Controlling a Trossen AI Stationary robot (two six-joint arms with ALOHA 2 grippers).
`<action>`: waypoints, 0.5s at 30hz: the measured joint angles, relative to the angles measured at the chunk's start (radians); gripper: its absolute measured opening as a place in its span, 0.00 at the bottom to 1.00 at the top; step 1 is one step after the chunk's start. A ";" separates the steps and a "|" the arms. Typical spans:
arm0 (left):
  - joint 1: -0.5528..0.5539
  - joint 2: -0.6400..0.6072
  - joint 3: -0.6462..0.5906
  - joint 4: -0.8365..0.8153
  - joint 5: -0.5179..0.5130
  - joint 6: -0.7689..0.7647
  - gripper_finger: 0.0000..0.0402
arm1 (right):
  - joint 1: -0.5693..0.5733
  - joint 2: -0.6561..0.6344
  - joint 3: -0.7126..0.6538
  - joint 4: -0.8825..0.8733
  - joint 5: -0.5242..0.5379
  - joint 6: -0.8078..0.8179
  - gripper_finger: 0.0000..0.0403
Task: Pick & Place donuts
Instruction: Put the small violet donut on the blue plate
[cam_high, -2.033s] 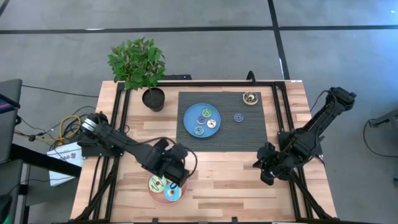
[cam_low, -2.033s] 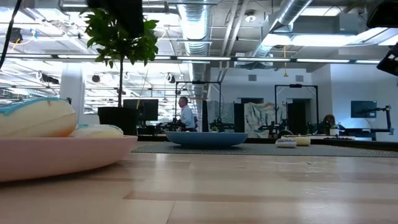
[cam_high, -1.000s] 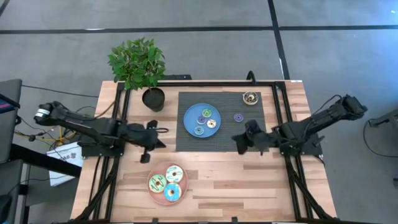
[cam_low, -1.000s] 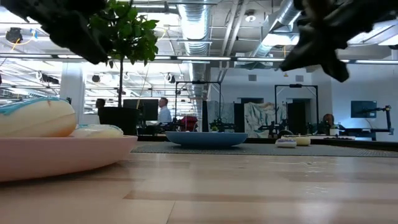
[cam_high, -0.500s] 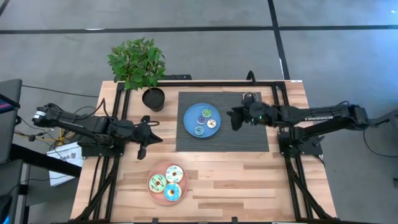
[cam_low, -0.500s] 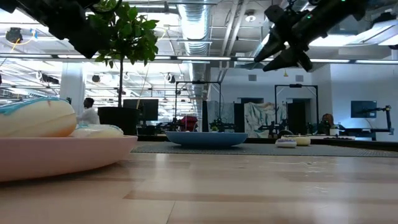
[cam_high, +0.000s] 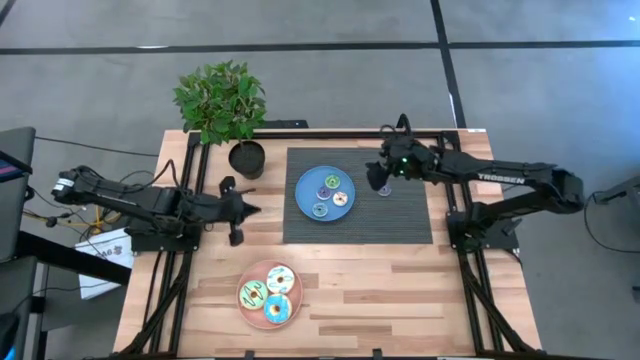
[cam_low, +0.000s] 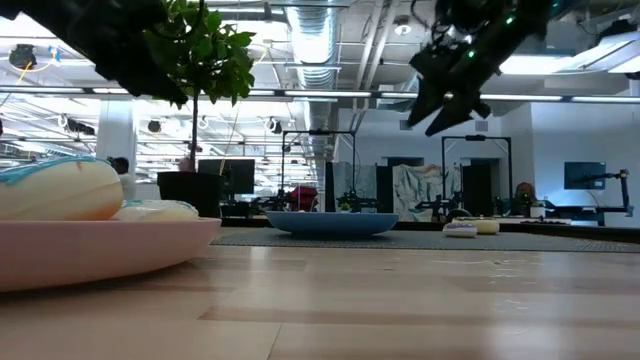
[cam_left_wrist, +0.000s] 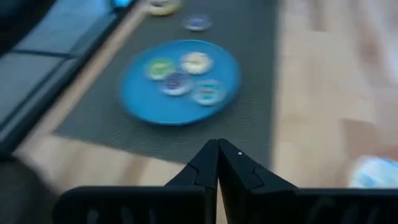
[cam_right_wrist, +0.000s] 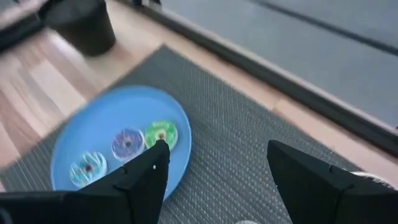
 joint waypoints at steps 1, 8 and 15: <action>0.000 0.000 -0.001 -0.003 -0.035 -0.016 0.00 | -0.004 0.017 0.004 -0.007 -0.016 -0.011 0.65; 0.021 -0.045 -0.172 0.265 0.051 0.071 0.00 | -0.012 0.127 0.037 -0.014 -0.045 -0.069 0.65; 0.127 -0.170 -0.419 0.682 0.230 0.082 0.00 | -0.019 0.165 0.095 -0.113 -0.045 -0.083 0.65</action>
